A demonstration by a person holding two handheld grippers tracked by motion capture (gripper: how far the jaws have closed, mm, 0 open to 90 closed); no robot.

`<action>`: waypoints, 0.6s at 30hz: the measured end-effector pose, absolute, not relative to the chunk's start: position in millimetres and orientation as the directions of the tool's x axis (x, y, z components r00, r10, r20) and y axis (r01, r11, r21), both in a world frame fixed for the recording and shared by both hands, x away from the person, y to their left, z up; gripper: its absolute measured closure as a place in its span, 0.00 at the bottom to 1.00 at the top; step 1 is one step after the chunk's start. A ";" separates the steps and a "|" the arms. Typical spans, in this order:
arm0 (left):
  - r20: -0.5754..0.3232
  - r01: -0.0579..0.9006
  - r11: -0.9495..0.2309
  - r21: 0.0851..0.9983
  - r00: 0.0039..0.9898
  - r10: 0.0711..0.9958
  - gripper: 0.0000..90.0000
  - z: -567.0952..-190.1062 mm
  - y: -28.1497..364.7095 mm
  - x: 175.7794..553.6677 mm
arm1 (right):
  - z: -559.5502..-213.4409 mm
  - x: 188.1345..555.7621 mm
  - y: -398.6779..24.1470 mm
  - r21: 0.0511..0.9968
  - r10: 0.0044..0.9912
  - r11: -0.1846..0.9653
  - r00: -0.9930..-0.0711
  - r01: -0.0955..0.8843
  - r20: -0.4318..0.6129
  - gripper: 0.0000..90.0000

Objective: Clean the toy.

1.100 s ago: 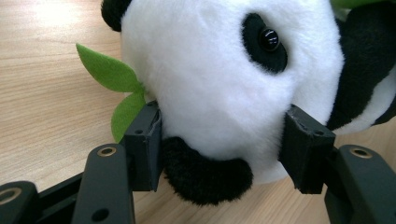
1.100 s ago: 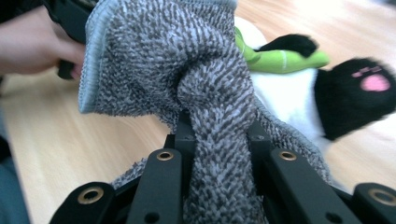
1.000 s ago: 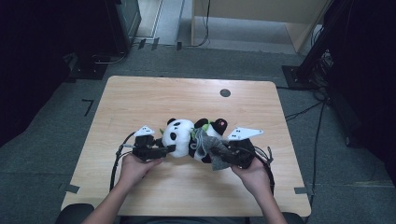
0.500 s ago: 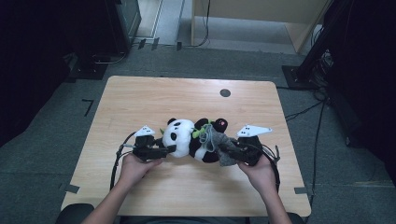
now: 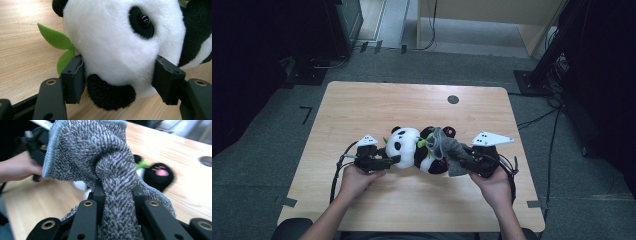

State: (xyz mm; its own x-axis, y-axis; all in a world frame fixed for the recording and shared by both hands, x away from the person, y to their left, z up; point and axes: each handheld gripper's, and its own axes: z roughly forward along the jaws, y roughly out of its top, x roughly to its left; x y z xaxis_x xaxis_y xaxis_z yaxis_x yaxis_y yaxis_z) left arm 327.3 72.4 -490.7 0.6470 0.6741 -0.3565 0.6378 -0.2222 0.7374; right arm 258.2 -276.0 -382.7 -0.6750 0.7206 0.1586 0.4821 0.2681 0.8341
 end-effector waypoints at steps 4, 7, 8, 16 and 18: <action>-0.357 0.644 -0.224 0.732 0.642 0.678 0.32 -490.6 72.0 327.7 | -391.7 258.7 -258.7 0.810 0.688 0.325 -0.710 0.488 0.152 0.83; -0.353 0.645 -0.240 0.725 0.647 0.676 0.30 -490.4 71.3 328.1 | -405.1 264.0 -253.9 0.783 0.688 0.356 -0.710 0.511 0.150 0.83; -0.351 0.644 -0.242 0.726 0.649 0.675 0.30 -490.3 71.0 328.1 | -409.1 265.8 -254.3 0.785 0.682 0.345 -0.712 0.515 0.167 0.83; -0.362 0.646 -0.240 0.725 0.653 0.665 0.29 -489.7 70.4 328.8 | -413.0 271.0 -266.1 0.783 0.711 0.333 -0.686 0.525 0.157 0.83; -0.362 0.646 -0.240 0.724 0.653 0.665 0.29 -489.6 70.3 329.0 | -414.0 271.9 -268.6 0.781 0.719 0.329 -0.677 0.531 0.157 0.83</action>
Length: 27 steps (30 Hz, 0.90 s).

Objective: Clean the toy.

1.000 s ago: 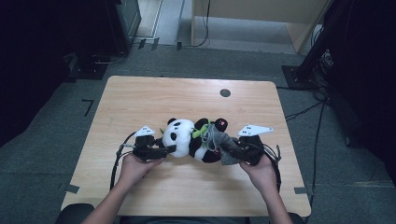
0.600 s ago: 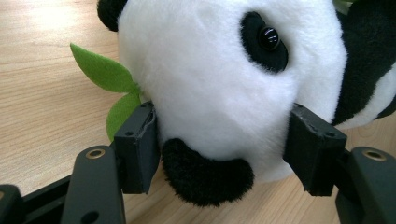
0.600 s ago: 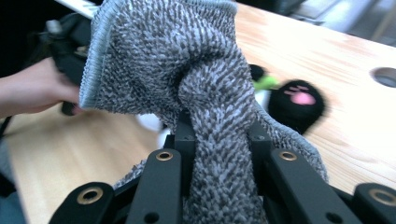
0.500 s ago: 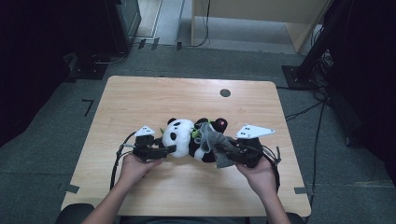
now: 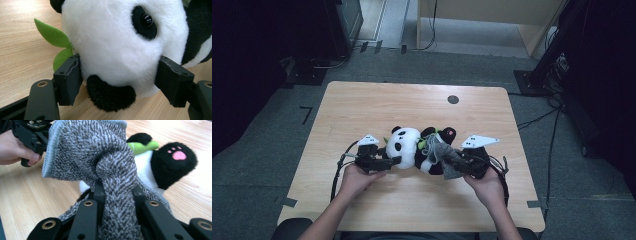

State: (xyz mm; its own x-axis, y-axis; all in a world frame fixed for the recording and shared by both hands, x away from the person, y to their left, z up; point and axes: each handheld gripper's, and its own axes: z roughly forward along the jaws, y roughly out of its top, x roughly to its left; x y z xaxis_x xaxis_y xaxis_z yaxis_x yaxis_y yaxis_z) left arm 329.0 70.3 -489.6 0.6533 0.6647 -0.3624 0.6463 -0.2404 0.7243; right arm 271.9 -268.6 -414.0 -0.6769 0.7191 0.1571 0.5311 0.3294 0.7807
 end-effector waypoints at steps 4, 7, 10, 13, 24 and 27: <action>-0.368 0.652 -0.234 0.721 0.646 0.668 0.29 -489.2 70.1 329.3 | -414.5 274.2 -273.8 0.777 0.739 0.320 -0.656 0.542 0.153 0.84; -0.371 0.655 -0.227 0.721 0.641 0.672 0.29 -488.6 70.3 329.6 | -408.7 274.9 -279.5 0.785 0.760 0.295 -0.632 0.544 0.152 0.84; -0.371 0.657 -0.229 0.718 0.640 0.673 0.29 -488.3 70.1 329.7 | -391.9 270.6 -280.3 0.820 0.760 0.261 -0.632 0.510 0.150 0.84; -0.384 0.665 -0.227 0.712 0.639 0.666 0.28 -488.8 70.4 330.5 | -375.6 261.6 -266.5 0.851 0.739 0.253 -0.659 0.460 0.137 0.84; -0.341 0.651 -0.249 0.717 0.639 0.689 0.51 -482.5 67.0 326.0 | -418.0 263.7 -177.3 0.783 0.697 0.442 -0.717 0.438 0.008 0.84; -0.357 0.661 -0.235 0.712 0.630 0.689 0.53 -481.8 65.8 324.9 | -429.7 270.5 -176.4 0.790 0.701 0.467 -0.711 0.397 -0.057 0.85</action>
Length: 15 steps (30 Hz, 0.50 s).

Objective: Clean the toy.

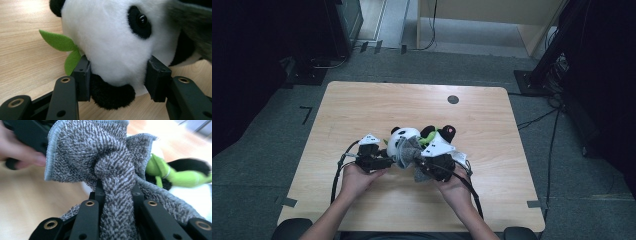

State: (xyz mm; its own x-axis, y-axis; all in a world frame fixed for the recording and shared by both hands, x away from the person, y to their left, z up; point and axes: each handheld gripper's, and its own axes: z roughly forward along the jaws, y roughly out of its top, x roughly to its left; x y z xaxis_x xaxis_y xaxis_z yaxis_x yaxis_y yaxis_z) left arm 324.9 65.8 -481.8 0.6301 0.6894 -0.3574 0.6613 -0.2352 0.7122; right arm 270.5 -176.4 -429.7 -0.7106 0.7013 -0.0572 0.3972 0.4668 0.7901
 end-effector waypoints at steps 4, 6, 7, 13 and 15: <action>-0.372 0.665 -0.214 0.715 0.621 0.690 0.54 -482.8 63.5 323.0 | -431.5 280.2 -180.0 0.799 0.712 0.474 -0.695 0.370 -0.101 0.85; -0.379 0.670 -0.200 0.715 0.612 0.694 0.54 -483.7 61.5 322.5 | -435.1 285.0 -181.3 0.801 0.712 0.488 -0.688 0.347 -0.136 0.85; -0.380 0.672 -0.193 0.715 0.604 0.700 0.54 -484.0 60.7 322.3 | -437.1 286.2 -181.0 0.801 0.711 0.498 -0.685 0.333 -0.158 0.85; -0.364 0.673 -0.194 0.714 0.593 0.718 0.54 -486.0 60.3 322.1 | -454.1 280.6 -170.9 0.790 0.686 0.535 -0.699 0.299 -0.200 0.86; -0.362 0.673 -0.193 0.714 0.591 0.721 0.54 -486.5 60.2 321.7 | -459.0 280.7 -169.4 0.797 0.686 0.505 -0.715 0.332 -0.137 0.86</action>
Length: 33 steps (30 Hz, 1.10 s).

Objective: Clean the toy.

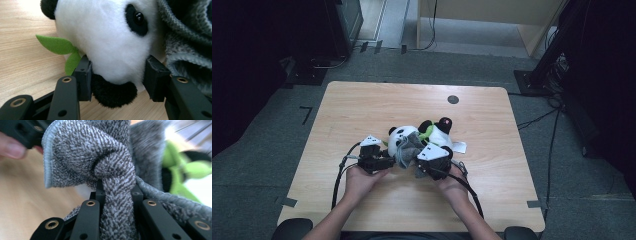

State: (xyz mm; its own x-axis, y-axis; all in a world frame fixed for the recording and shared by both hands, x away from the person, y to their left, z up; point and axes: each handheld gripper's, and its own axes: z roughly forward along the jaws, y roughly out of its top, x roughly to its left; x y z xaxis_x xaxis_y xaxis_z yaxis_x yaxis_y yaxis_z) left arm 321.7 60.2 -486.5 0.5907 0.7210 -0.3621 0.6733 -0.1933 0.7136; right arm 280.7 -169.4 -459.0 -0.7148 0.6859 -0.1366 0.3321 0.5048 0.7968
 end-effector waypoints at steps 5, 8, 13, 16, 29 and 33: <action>-0.381 0.689 -0.180 0.702 0.576 0.723 0.55 -487.2 61.9 323.3 | -473.0 277.4 -160.4 0.783 0.662 0.506 -0.745 0.362 -0.084 0.86; -0.389 0.693 -0.175 0.699 0.574 0.720 0.55 -487.4 63.1 324.9 | -479.8 277.7 -158.1 0.764 0.643 0.517 -0.764 0.385 -0.051 0.87; -0.381 0.690 -0.191 0.698 0.583 0.717 0.56 -485.4 63.8 328.6 | -489.8 279.1 -157.4 0.714 0.619 0.559 -0.785 0.421 -0.022 0.87; -0.360 0.681 -0.210 0.702 0.594 0.719 0.57 -484.3 63.4 330.5 | -491.0 280.5 -161.8 0.672 0.617 0.603 -0.785 0.430 -0.051 0.87; -0.365 0.687 -0.225 0.691 0.600 0.712 0.57 -482.2 62.8 334.9 | -458.9 267.0 -207.5 0.681 0.667 0.588 -0.738 0.437 -0.103 0.86; -0.367 0.688 -0.226 0.689 0.601 0.710 0.57 -482.2 62.2 335.2 | -447.3 265.8 -225.5 0.705 0.700 0.554 -0.706 0.443 -0.107 0.86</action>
State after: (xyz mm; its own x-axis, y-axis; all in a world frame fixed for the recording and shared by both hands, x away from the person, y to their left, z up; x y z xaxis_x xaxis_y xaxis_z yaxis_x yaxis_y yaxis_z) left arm 335.2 62.2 -482.2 0.6012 0.7097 -0.3673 0.6881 -0.2261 0.6895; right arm 265.8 -225.5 -447.3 -0.7059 0.7003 -0.1068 0.4433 0.5542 0.7045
